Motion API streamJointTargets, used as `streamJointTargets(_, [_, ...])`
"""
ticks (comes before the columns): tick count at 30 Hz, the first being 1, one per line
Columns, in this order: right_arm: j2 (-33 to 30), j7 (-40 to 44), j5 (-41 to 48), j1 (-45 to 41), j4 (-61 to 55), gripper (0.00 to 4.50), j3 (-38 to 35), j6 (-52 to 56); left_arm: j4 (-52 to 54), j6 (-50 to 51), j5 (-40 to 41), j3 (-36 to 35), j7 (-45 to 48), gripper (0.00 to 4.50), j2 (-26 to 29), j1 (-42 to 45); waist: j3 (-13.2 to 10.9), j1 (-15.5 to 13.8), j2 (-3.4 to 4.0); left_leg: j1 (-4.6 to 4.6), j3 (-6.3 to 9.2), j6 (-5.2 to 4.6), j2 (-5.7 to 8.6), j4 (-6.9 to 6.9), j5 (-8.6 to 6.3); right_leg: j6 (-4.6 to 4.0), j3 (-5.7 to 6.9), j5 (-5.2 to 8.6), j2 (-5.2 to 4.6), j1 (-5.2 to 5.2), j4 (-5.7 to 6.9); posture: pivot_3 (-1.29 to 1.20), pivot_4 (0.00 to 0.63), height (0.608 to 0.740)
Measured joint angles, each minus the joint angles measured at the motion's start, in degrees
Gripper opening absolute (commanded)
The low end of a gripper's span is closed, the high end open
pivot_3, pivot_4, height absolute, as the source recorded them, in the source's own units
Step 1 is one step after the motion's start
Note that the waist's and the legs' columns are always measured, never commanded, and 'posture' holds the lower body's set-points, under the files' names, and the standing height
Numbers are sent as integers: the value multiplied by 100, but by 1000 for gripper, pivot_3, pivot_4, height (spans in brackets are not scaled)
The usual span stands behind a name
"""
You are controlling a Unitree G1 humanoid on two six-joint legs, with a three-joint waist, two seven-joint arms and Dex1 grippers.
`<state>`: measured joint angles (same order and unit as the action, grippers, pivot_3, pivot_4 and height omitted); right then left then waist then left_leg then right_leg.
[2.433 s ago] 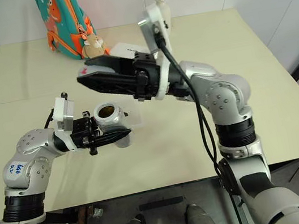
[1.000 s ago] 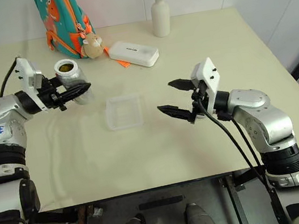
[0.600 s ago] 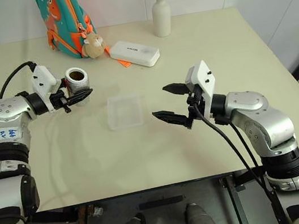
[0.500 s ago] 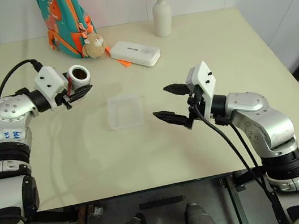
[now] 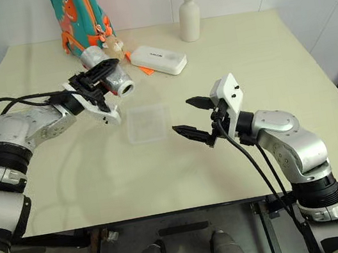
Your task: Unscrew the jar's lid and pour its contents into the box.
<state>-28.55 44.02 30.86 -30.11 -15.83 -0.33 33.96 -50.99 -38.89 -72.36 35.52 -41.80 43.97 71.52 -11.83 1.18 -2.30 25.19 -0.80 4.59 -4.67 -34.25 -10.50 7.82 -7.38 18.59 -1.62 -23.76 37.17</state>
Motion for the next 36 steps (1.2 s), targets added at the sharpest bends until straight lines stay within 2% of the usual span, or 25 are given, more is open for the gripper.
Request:
streamJointTargets(4, [77,-129,12,10,-33,4471,0,0,-387,344,-607,650,-696,1978,-285,392,0,4,0,-2,-6,2,-1,6,-1,0,-2,0,1,-6,0,0,150,740])
streamJointTargets(10, [148,-277,65,19,-77,4471,-24,1,-932,871,-1194,1340,-1482,1978,-413,727,0,24,0,1,-13,6,0,12,-2,3,-9,9,2,-21,17,0,150,740])
streamJointTargets(18, [197,-486,138,224,-252,4471,-80,1,-1505,1074,-1235,1679,-1738,1978,-550,894,0,16,-1,1,-15,9,0,8,-2,4,-10,10,2,-21,22,0,150,740])
streamJointTargets(22, [196,-554,143,230,-301,4471,-155,1,-1537,817,-907,1582,-1600,1978,-544,938,0,12,-1,0,-15,12,0,8,0,4,-10,10,2,-21,24,0,150,740])
streamJointTargets(27, [196,-591,147,380,-428,4471,-192,0,-1642,-378,542,633,-635,1978,-273,864,0,33,0,-2,-17,18,-1,13,3,3,-11,10,2,-23,26,0,150,740])
streamJointTargets(29, [196,-590,149,451,-446,4471,-192,-1,-1738,-813,1340,54,131,1978,-162,679,0,37,0,-6,-23,29,-2,12,10,3,-13,10,2,-23,29,0,150,740])
streamJointTargets(31, [196,-589,158,485,-473,4471,-193,-1,-1870,-1049,2547,-771,1434,1978,-149,272,1,36,2,-9,-27,29,-1,7,10,2,-15,10,2,-22,36,0,150,740])
streamJointTargets(34, [169,-545,142,539,-555,4471,-185,-39,-2023,-539,4353,-2126,3326,1978,-349,-370,1,35,1,-10,-27,22,-3,-4,10,1,-16,11,4,-22,56,0,150,740])
streamJointTargets(36, [106,-468,78,584,-562,4471,-156,-114,-2093,304,5350,-2932,4291,1978,-423,-646,1,47,-1,-10,-24,17,-3,-14,11,1,-16,10,6,-22,64,0,150,740])
